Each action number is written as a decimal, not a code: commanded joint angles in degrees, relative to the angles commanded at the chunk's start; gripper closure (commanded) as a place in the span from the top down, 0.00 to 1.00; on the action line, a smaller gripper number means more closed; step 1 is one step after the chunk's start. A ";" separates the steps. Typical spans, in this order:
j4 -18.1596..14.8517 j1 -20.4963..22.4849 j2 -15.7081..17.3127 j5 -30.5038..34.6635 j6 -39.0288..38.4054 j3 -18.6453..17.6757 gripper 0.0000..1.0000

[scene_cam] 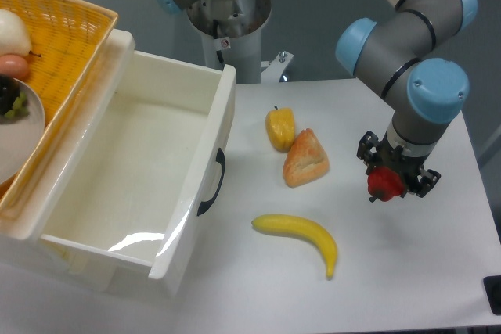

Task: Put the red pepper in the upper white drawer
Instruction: 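Close the gripper around the red pepper and lift it, then carry the red pepper over the open white drawer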

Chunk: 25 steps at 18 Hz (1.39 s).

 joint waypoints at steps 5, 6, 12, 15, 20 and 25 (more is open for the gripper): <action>-0.35 0.52 0.79 -2.19 -0.61 0.44 0.14; -1.13 0.88 1.31 -3.76 -0.62 0.70 0.14; -4.13 0.88 5.70 -8.08 -2.36 1.15 0.14; -4.31 0.70 8.25 -12.03 -5.88 1.06 0.14; -5.36 -4.29 11.86 -12.75 -10.27 1.15 0.14; -5.36 -9.31 15.64 -15.55 -14.76 0.71 0.14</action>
